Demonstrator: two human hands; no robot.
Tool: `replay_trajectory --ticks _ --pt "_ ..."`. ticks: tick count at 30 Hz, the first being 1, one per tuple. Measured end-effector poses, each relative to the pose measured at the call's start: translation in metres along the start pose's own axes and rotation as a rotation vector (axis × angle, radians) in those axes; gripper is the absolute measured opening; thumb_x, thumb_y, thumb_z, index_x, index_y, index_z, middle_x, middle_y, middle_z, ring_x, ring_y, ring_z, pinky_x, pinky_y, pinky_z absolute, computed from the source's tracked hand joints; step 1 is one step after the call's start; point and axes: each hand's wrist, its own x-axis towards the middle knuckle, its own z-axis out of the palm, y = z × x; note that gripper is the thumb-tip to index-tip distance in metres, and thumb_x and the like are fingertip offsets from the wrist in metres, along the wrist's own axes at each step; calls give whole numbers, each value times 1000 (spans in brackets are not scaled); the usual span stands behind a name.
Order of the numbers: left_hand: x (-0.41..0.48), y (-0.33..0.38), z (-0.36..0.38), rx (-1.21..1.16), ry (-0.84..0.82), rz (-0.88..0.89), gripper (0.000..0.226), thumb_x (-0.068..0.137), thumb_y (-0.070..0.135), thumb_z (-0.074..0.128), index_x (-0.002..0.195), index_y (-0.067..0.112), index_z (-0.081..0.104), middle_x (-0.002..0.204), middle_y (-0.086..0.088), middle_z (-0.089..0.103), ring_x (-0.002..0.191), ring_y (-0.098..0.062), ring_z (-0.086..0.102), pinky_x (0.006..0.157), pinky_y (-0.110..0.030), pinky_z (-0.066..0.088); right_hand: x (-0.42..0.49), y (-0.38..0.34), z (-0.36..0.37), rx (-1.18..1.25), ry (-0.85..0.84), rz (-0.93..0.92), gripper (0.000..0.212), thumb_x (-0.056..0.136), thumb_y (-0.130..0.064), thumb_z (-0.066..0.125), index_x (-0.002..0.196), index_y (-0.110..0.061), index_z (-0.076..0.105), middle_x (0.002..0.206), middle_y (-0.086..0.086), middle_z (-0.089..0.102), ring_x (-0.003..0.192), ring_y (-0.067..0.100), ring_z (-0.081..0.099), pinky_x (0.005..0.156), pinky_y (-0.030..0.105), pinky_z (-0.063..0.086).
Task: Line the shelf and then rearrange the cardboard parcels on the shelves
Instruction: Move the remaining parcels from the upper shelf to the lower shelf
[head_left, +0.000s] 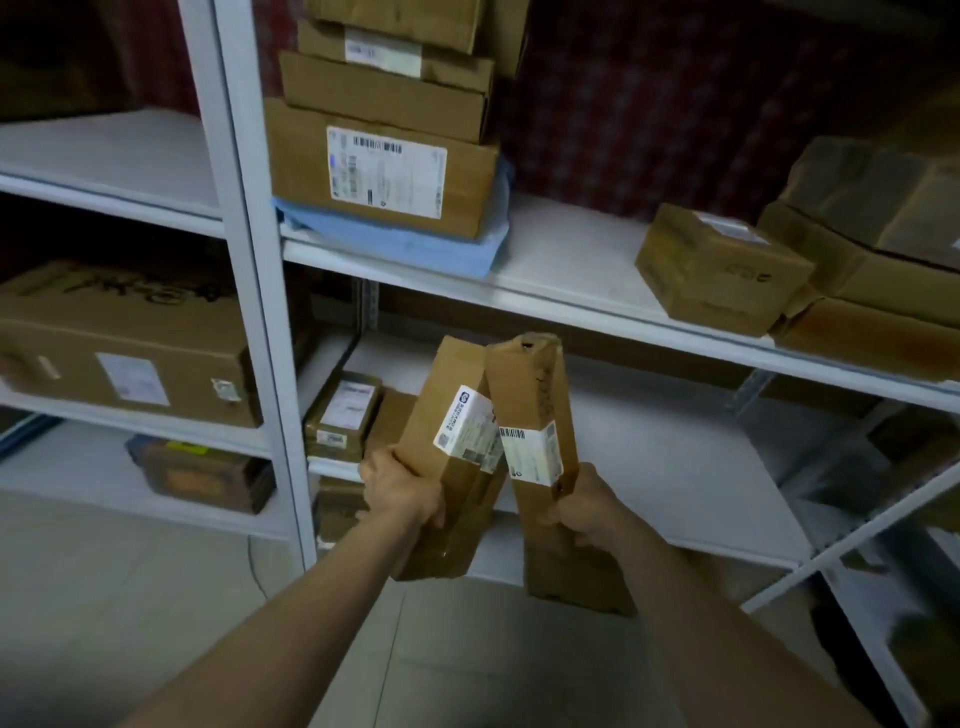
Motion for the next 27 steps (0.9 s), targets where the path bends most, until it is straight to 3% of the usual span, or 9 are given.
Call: replay_trajectory --ticks 6,10,15,21,23,27 --pt "49 -23 19 -52 -3 -213 104 52 -5 80 142 16 30 143 -13 27 133 -43 34 105 -60 41 42 26 15 46 -109 199 72 79 -20 77 139 -17 37 137 10 49 120 36 51 90 52 52" --pt "81 -9 51 -149 -18 -257 91 56 2 81 136 15 40 138 -14 38 127 -40 43 102 -56 45 79 29 9 109 -160 223 51 83 -28 74 126 -20 46 121 5 55 105 26 53 83 41 51" --pt "128 13 93 -252 -99 -270 89 52 13 82 133 21 44 132 -10 49 117 -37 52 96 -55 49 136 27 -2 133 -177 227 40 85 -35 70 115 -22 47 122 3 56 113 26 52 88 39 51" --pt "221 -2 156 -225 -96 -297 106 43 37 82 139 32 36 133 -6 49 122 -37 49 98 -59 47 221 31 -2 108 -178 244 46 84 -41 69 121 -22 49 126 2 55 110 24 52 78 35 50" --pt "225 12 160 -187 -87 -302 106 51 40 81 143 30 31 140 -8 40 128 -39 43 102 -58 45 247 35 2 60 -130 236 54 83 -43 70 126 -20 49 127 4 57 104 24 53 76 34 51" --pt "237 22 175 -42 -132 -224 97 76 39 74 152 30 16 153 -10 23 139 -42 26 111 -59 34 291 48 14 8 -38 283 67 79 -51 71 129 -14 48 120 8 59 95 25 57 85 41 56"
